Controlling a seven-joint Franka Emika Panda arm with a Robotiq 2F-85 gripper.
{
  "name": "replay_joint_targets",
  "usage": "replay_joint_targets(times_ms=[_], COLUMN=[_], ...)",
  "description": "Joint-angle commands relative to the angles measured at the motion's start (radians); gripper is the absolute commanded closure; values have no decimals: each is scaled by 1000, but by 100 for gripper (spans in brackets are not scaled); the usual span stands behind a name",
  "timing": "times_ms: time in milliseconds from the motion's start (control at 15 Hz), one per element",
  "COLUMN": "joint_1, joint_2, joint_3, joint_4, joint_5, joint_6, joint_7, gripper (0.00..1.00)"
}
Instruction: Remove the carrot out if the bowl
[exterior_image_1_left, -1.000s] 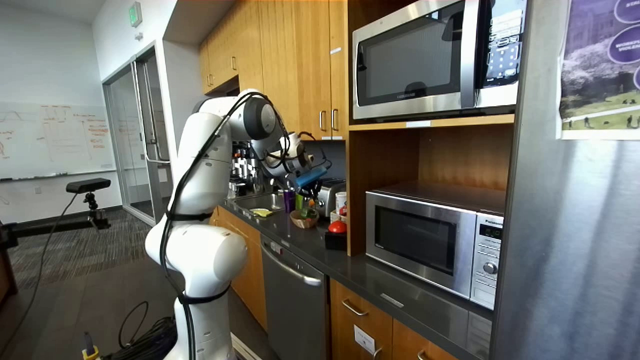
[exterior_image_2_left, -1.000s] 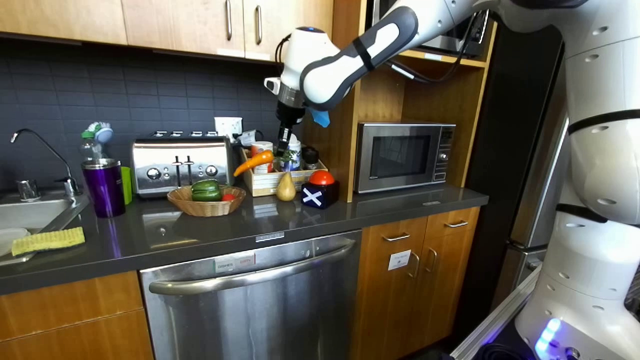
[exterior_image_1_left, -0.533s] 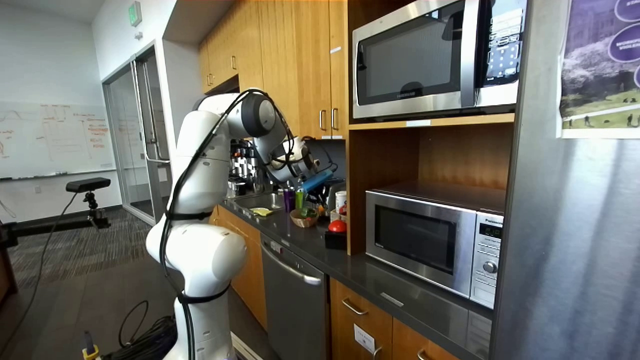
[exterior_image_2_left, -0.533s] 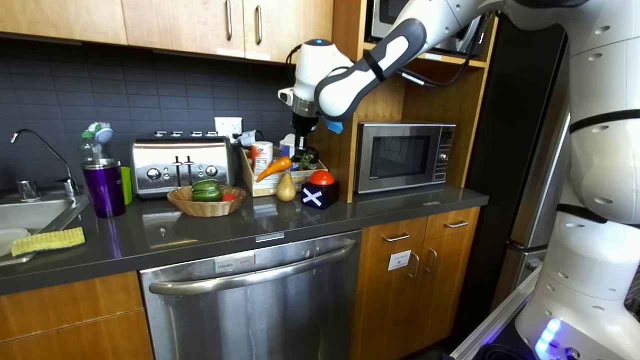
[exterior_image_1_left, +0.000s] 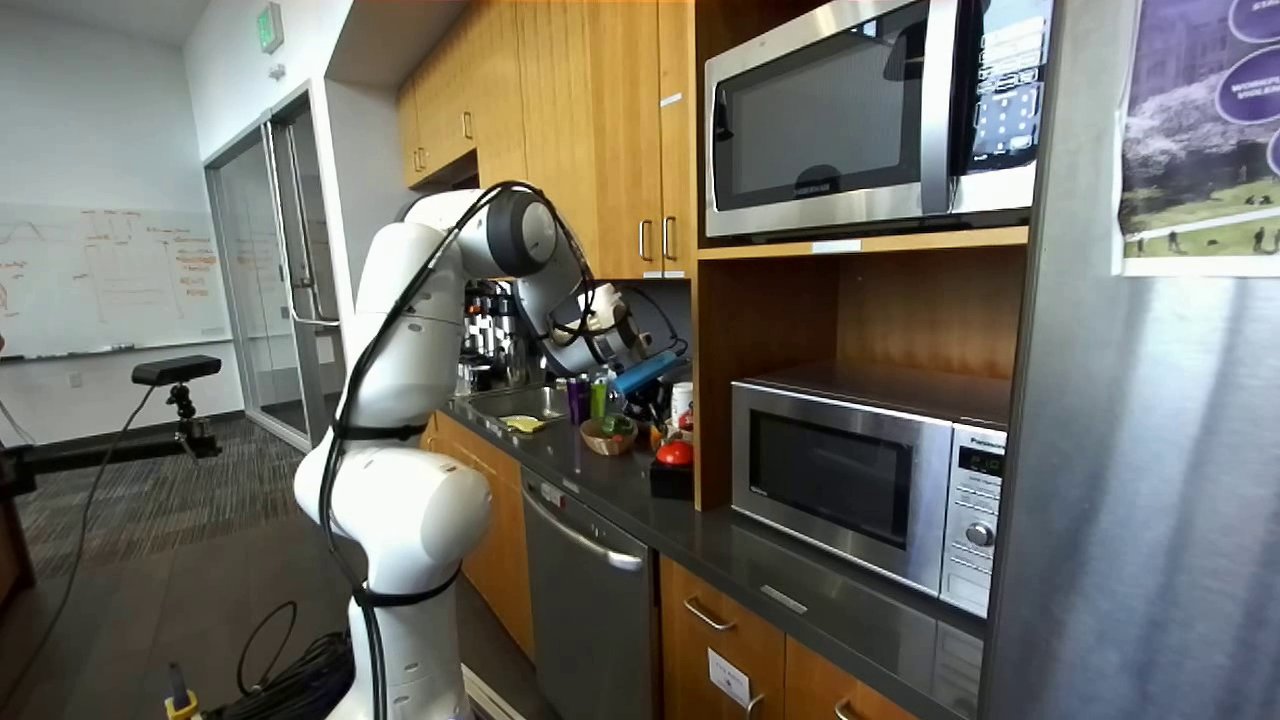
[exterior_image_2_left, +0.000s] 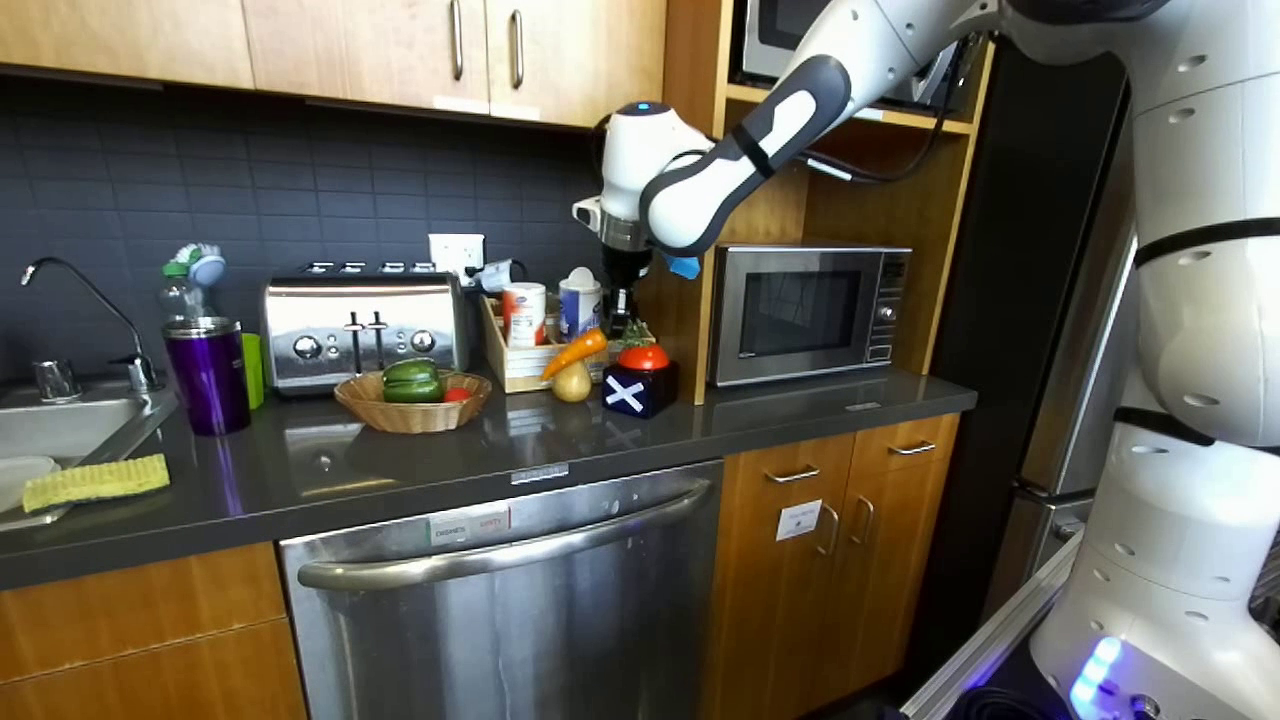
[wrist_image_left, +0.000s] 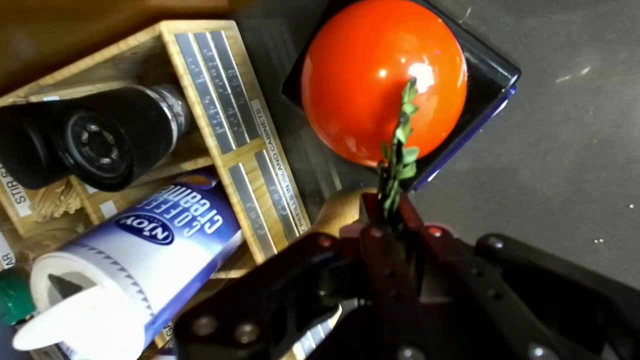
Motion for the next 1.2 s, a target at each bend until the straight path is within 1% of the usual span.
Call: replay_joint_targets(times_ms=[0, 133, 200, 267, 400, 733, 933, 1133], joint_1=[1, 5, 6, 8, 10, 14, 10, -3], joint_2=[10, 15, 16, 16, 13, -4, -30, -77], joint_3=[6, 10, 11, 12, 13, 11, 9, 17], joint_4=[4, 5, 5, 4, 2, -11, -29, -62], joint_5=[-2, 0, 1, -2, -3, -9, 0, 58], joint_6=[-22, -27, -29, -30, -32, -33, -40, -83], joint_7=[18, 20, 21, 24, 32, 47, 65, 83], gripper=[98, 98, 72, 65, 56, 21, 2, 0])
